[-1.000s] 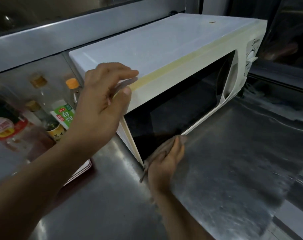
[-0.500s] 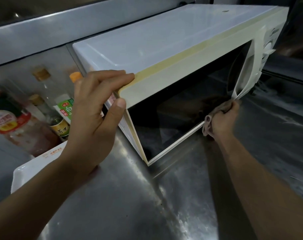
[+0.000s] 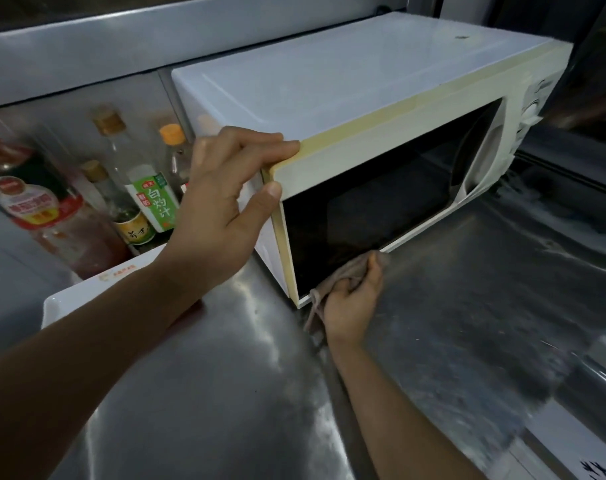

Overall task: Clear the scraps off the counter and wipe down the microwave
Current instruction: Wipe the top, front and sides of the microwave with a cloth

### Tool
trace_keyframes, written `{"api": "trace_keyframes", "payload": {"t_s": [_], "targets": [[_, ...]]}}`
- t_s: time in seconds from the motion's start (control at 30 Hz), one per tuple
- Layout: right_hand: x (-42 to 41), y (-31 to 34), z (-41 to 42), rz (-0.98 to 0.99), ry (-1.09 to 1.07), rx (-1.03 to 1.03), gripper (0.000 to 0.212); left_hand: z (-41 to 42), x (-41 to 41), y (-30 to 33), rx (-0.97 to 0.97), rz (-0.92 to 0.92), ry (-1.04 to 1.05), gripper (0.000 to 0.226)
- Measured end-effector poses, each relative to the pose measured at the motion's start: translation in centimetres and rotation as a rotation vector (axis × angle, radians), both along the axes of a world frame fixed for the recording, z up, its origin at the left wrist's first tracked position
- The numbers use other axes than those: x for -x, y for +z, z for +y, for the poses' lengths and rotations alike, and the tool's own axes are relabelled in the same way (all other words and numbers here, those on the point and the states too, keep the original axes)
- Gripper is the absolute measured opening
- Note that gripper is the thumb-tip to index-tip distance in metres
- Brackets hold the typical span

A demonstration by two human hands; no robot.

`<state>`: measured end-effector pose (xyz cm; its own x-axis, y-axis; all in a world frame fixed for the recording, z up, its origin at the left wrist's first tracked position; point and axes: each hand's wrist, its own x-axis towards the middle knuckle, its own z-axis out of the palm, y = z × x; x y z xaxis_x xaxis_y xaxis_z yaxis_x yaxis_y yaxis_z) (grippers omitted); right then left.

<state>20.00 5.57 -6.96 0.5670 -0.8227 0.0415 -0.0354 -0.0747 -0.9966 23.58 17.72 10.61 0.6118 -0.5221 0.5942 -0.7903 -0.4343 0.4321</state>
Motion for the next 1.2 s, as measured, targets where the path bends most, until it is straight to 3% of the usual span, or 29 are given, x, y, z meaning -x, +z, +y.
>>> {"api": "trace_keyframes", "payload": {"t_s": [0.4,0.53,0.7,0.87,1.07,1.2], "targets": [[2.8,0.7,8.9,-0.017,0.094,-0.158,0.053,1.6,-1.0,2.0,-0.123,0.094,-0.144,0.046],[2.5,1.4,9.6,0.046,-0.002,-0.028,0.037,1.8,-1.1,2.5,-0.153,0.092,-0.169,0.043],[2.0,2.5,9.3,0.172,-0.048,-0.091,0.020,1.8,-1.2,2.6,-0.164,0.106,-0.156,0.043],[2.7,3.2,8.3,0.190,-0.033,-0.003,0.010,1.9,-1.3,3.0,-0.163,0.170,-0.168,0.044],[6.1,5.6,7.0,0.153,0.210,0.153,0.017,2.0,-1.2,3.5,-0.223,0.219,-0.168,0.045],[8.1,8.3,5.4,0.265,0.244,0.266,0.028,2.0,-0.6,4.3,-0.273,0.264,-0.157,0.046]]}}
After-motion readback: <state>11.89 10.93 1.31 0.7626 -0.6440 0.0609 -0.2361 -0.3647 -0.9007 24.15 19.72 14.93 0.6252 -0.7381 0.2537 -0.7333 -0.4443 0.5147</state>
